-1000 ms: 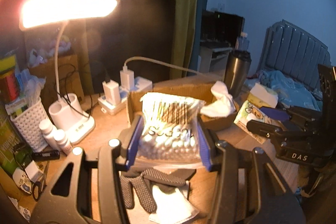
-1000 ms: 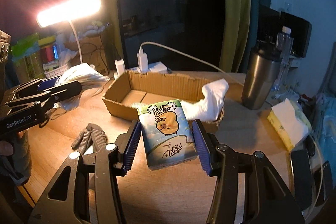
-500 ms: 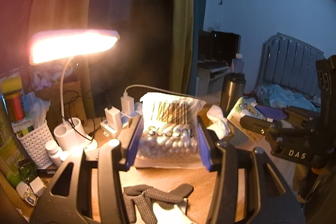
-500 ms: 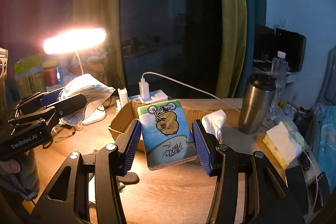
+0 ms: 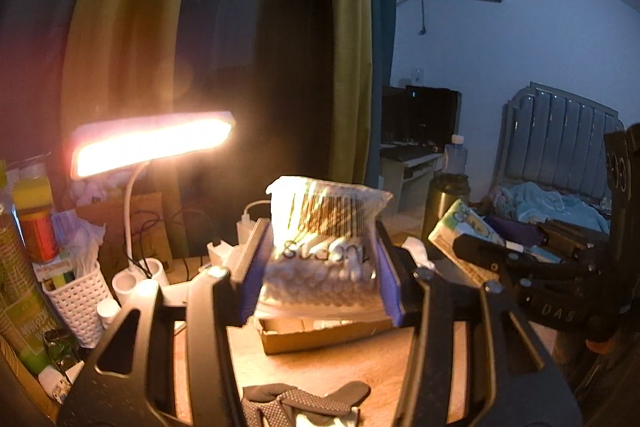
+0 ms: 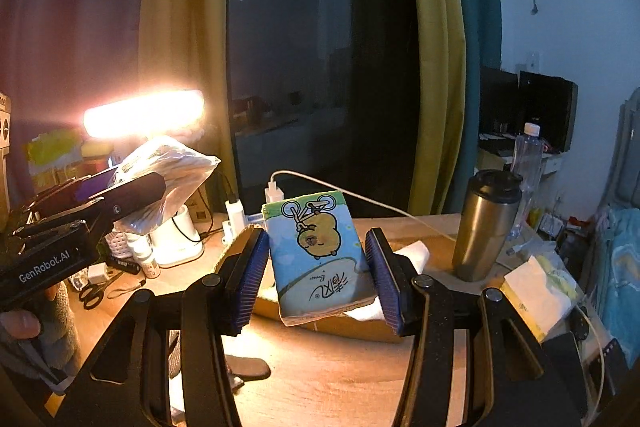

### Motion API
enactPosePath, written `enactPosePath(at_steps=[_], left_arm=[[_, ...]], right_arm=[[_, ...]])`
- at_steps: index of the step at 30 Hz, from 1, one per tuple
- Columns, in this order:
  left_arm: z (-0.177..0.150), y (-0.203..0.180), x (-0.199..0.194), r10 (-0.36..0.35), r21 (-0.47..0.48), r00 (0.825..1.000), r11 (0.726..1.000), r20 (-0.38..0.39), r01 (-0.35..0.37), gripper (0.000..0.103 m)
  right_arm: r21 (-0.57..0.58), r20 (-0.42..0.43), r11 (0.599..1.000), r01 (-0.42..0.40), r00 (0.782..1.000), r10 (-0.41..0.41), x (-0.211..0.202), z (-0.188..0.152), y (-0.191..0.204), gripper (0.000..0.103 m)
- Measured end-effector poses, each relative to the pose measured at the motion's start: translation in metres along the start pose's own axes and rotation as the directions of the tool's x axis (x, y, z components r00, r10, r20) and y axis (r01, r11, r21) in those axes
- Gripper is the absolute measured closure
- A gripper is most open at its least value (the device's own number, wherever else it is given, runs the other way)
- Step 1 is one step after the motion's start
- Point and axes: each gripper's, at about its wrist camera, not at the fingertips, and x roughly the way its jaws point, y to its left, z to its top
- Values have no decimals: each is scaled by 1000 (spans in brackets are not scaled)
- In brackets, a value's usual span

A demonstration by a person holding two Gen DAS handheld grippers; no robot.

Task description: Organize soft objects

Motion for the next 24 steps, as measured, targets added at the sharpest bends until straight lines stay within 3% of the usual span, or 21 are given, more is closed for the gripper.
enactPosePath(at_steps=[16, 21, 24], left_arm=[[20, 4, 19, 38, -6, 998, 999, 59, -37, 54], [21, 4, 35, 42, 0, 997, 999, 63, -42, 54], [16, 6, 48, 47, -6, 998, 999, 34, -47, 54]], right_arm=[[-24, 74, 1000, 19, 997, -17, 17, 25, -9, 52], [-26, 47, 1000, 15, 999, -14, 32, 23, -15, 53], [-12, -11, 1000, 16, 1000, -17, 36, 10, -22, 53]])
